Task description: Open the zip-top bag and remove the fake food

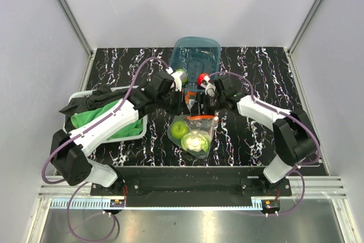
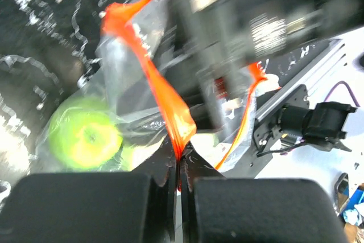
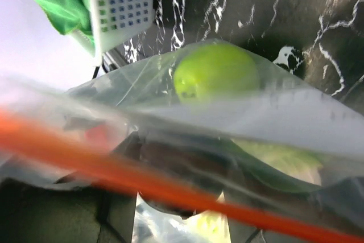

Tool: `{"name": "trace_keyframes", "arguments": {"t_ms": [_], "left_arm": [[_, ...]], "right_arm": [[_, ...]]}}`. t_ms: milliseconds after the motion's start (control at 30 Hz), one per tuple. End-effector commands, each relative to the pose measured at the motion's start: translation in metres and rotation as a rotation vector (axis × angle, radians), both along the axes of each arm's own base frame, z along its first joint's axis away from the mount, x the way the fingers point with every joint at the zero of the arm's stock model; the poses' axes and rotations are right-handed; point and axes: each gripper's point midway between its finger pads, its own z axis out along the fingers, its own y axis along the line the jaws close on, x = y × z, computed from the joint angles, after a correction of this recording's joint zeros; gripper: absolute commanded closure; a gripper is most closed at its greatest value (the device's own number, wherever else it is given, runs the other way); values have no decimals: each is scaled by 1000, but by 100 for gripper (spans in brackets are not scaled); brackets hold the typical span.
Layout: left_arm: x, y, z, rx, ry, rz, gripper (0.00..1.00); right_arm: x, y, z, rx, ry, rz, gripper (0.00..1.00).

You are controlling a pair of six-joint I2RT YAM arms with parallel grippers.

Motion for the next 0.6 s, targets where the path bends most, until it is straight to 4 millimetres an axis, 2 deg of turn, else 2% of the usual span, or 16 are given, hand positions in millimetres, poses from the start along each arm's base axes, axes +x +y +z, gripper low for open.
{"name": "trace_keyframes", "arguments": {"t_ms": [0,133,300,333,400,467,533,567], "left_arm": [[-1,13,5,7,-45,22,100],[-4,15,11,0,-65,13,100],[-5,21,8,12,-74,24,100],[-6,23,9,7,-73,32,100],[-5,23,13,-2,-79,40,100],[-1,21,26,-21,-108,40,100],[0,17,33,-37,-115,31,100],[-1,11,45,-70,-119,6,100]], "right_arm": [[8,-10,45,-34,-162,10,66],[7,-23,57,-95,-205,-6,68],[11,-23,89,-91,-250,-18,71],[9,-19,101,-60,-245,0,71],[6,-15,105,-40,-219,11,72],[3,-17,100,-57,-222,12,73],[3,-23,86,-116,-217,-7,72],[1,-22,83,-121,-208,0,73]]}}
